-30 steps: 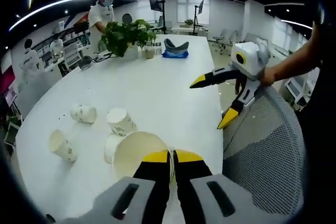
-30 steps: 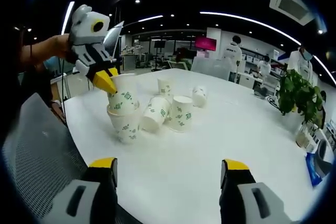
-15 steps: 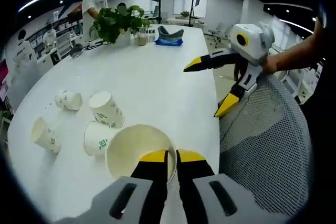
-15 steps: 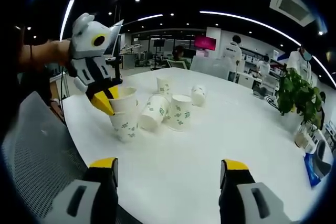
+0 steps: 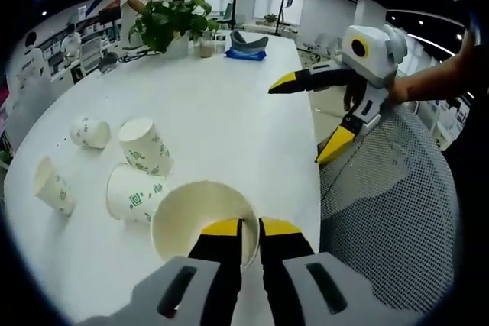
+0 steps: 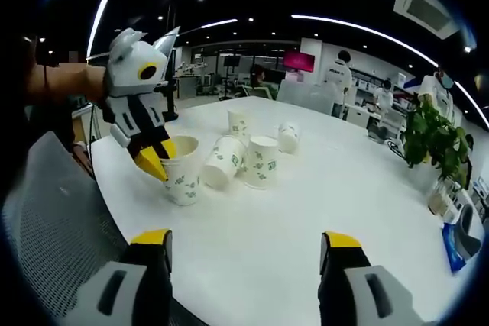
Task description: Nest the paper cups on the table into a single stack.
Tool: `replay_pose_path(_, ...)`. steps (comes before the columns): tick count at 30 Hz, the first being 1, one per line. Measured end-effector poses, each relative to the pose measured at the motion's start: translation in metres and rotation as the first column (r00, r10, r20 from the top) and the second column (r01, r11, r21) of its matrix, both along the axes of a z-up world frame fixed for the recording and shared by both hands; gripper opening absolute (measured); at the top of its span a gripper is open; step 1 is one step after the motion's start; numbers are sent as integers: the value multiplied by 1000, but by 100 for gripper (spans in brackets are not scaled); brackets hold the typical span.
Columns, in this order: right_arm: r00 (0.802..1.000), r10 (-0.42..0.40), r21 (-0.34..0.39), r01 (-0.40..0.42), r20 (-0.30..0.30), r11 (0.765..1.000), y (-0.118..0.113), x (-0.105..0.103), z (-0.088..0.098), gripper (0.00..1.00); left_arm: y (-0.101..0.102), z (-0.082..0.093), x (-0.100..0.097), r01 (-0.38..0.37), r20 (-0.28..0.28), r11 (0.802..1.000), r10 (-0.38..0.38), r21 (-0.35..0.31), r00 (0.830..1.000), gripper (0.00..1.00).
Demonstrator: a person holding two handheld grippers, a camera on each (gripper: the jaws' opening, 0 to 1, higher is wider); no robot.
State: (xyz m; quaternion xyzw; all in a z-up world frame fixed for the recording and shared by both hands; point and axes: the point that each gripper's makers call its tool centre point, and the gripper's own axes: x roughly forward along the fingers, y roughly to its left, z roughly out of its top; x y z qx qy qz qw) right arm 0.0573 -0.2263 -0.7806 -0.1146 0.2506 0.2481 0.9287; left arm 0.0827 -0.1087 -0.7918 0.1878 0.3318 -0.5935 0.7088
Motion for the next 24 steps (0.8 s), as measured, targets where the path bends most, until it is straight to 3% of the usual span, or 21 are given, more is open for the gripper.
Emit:
replay_pose_path(10,1000,-3,2,3,3,1000,-1,0,0,80,2,8,0,5,14,1000,-4,-3,1000,9)
replay_pose_path(14,1000,-4,6,4,6,1000,0,1,1,80,3,20,2,5,28,1000,-5,-13,1000,10)
replay_pose_path(24,1000,-7,53,6,27,999,7,1,10,84,13,48,27,-33,97,998,38,-49,995,13)
